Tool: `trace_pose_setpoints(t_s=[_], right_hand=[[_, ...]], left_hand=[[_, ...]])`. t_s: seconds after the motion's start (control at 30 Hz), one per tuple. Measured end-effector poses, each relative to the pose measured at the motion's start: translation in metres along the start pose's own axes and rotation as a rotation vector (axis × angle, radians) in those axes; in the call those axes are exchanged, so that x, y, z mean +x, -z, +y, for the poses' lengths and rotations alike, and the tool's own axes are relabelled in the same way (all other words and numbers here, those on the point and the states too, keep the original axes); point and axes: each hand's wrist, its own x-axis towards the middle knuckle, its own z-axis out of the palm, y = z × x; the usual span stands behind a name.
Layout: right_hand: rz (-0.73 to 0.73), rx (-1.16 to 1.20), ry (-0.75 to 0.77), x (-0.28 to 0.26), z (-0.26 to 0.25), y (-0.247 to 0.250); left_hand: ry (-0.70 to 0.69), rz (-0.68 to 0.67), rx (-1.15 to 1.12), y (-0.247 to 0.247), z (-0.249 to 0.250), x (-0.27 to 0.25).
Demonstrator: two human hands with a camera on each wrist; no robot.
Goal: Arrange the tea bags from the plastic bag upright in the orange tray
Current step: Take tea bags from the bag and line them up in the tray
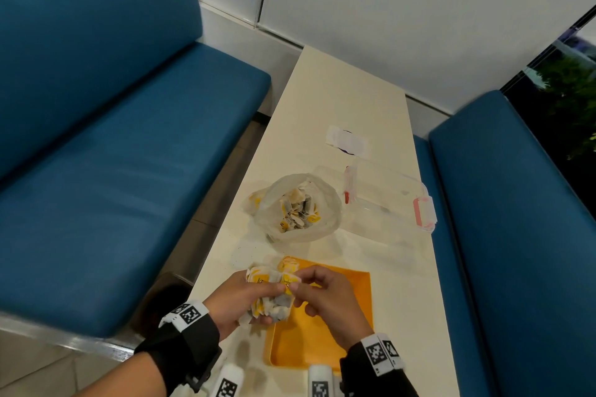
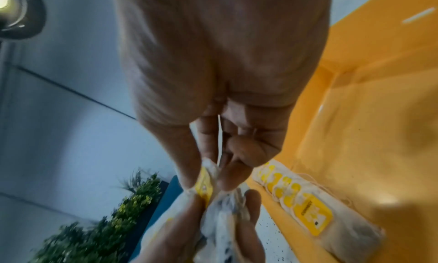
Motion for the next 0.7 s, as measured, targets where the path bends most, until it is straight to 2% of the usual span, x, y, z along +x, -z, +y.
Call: trace_pose_setpoints(t_s=[0.17, 0.33, 0.47, 0.7], right_hand=[[0.054, -0.055, 0.049, 0.001, -0.002, 0.002], [0.155, -0.239, 0.081, 0.006, 0.002, 0.021], [0.119, -0.289, 0.039, 0.009, 0.015, 0.031], [-0.035, -0.298, -0.16, 0.011, 0.039, 0.017]], left_hand=[[-0.017, -0.042, 0.009, -0.003, 0.002, 0.002], [-0.022, 0.029, -0.054, 0.01, 0.004, 0.001], [-0.017, 0.054, -0.061, 0.018, 0.004, 0.001], [-0.015, 0.076, -0.075, 0.018, 0.004, 0.0]])
